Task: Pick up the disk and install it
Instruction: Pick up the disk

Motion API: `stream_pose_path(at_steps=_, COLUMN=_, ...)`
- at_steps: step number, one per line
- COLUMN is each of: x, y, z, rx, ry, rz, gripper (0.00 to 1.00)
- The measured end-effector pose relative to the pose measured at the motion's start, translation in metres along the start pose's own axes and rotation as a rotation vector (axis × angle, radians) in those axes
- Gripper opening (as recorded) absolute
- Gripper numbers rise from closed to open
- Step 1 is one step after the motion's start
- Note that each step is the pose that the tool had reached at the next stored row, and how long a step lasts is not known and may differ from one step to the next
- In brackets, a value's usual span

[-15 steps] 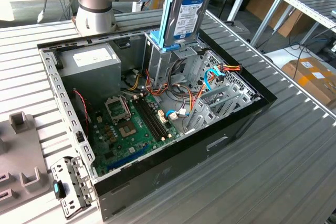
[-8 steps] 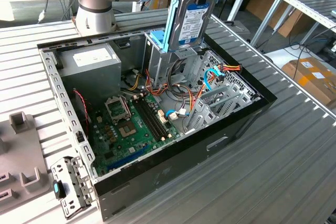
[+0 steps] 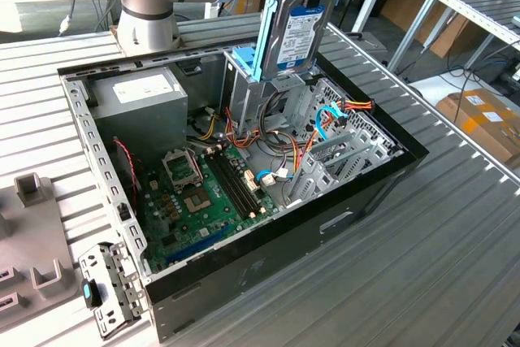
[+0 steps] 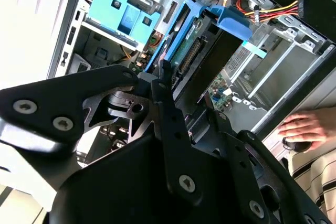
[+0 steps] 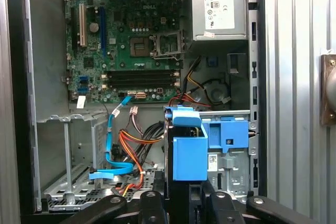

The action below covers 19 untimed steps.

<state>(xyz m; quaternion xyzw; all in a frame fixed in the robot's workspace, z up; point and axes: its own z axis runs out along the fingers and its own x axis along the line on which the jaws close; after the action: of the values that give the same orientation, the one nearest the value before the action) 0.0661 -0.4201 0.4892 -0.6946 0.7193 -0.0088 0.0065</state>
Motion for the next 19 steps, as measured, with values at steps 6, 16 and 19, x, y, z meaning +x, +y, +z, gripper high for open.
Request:
stream_pose_path(at_steps=6, x=0.0, y=-0.0003, z=-0.0074, rx=0.0002, ry=0.0067, rz=0.0, gripper=0.35)
stream_pose_path(at_steps=16, x=0.0086, y=-0.0011, z=-0.0103, rx=0.0007, ry=0.0185, rz=0.0, gripper=0.35)
stream_pose_path(at_steps=19, x=0.0182, y=-0.0015, z=-0.0103, rx=0.0007, ry=0.0188, rz=0.0, gripper=0.35)
